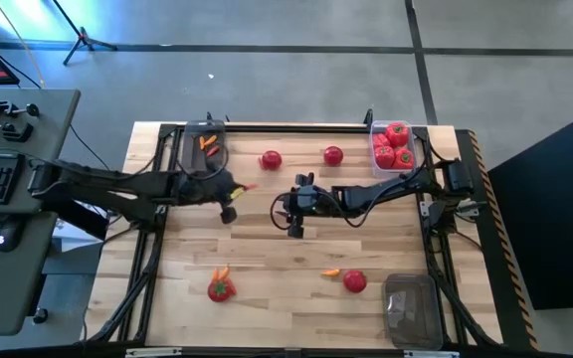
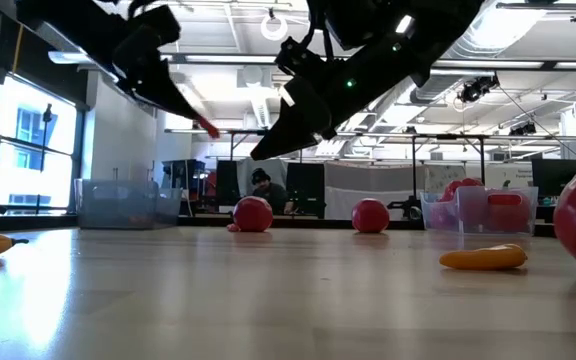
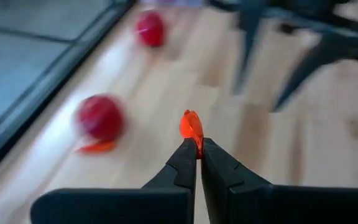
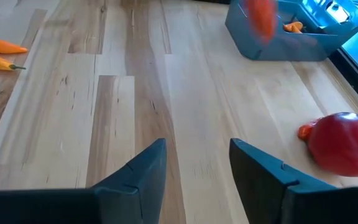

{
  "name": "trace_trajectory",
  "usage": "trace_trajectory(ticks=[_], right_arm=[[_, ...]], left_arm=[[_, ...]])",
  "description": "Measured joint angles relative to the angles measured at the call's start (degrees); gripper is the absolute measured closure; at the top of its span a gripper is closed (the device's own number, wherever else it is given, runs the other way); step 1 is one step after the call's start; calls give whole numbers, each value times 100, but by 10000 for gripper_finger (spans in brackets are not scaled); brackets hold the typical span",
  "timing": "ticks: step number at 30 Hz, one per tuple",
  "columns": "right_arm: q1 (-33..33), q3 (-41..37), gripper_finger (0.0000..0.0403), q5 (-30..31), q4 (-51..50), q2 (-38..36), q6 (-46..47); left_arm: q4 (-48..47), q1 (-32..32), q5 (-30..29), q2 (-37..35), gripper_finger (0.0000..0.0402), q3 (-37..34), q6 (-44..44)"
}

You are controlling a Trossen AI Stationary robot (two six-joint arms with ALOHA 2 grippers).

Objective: Sort produce into baskets
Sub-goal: Put the orange chili pepper into the top black bin

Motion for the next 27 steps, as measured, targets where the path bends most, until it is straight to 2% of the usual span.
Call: trace_trajectory(ticks=[6, 10, 19, 27], right_arm=[[0, 2, 235, 1, -12, 0, -210], [0, 2, 235, 0, -17, 0, -245], [-13, 2, 235, 0, -27, 0, -338], [-15, 2, 235, 0, -30, 0, -204]], left_arm=[[-1339, 310, -1131, -606, 401, 0, -1255], [-1998, 925, -1374, -654, 401, 0, -1680], [-2087, 2862, -515, -360, 401, 2, -844], [-1946, 3872, 66, 72, 401, 2, -322]])
